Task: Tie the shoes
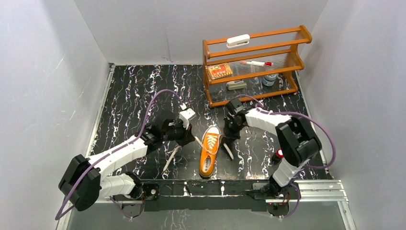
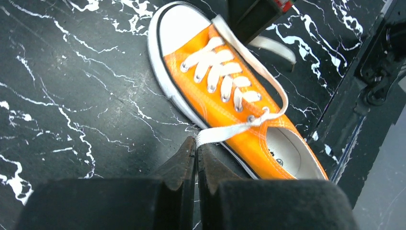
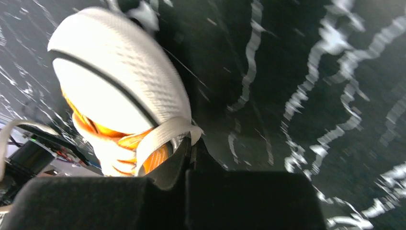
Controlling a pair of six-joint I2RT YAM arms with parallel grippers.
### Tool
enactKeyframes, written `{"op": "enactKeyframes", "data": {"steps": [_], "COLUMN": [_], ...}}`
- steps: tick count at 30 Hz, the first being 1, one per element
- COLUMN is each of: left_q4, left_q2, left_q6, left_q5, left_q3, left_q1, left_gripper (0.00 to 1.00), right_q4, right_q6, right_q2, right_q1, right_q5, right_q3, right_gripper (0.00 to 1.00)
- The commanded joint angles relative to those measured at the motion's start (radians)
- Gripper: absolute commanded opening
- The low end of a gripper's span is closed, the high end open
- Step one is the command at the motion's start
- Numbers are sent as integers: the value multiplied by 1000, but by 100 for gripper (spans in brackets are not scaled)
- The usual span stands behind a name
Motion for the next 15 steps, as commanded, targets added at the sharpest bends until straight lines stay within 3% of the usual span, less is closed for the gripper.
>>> {"op": "enactKeyframes", "data": {"steps": [1, 3, 6, 10, 13, 15], "left_q4": [63, 82, 135, 256, 372, 367], "left_q2": [-77, -103, -130, -152, -131, -83], "left_q6": [-131, -142, -140, -132, -119, -118], "left_q5": [-47, -64, -50, 11, 59, 41], "left_q3": [-40, -65, -108, -147, -164, -131], "left_q1": [-4, -5, -5, -5, -14, -17], "left_gripper": [0, 0, 0, 0, 0, 0], "right_q4": [219, 221, 70, 25, -68, -107], "right_q6": [66, 70, 16, -170, -234, -249], "right_q2": [83, 138, 187, 105, 42, 7], "right_q1": [61, 60, 50, 51, 48, 46], "right_q5": [4, 10, 87, 49, 68, 44], "right_q3": [126, 190, 323, 357, 389, 399], "right_gripper": [0, 0, 0, 0, 0, 0]}}
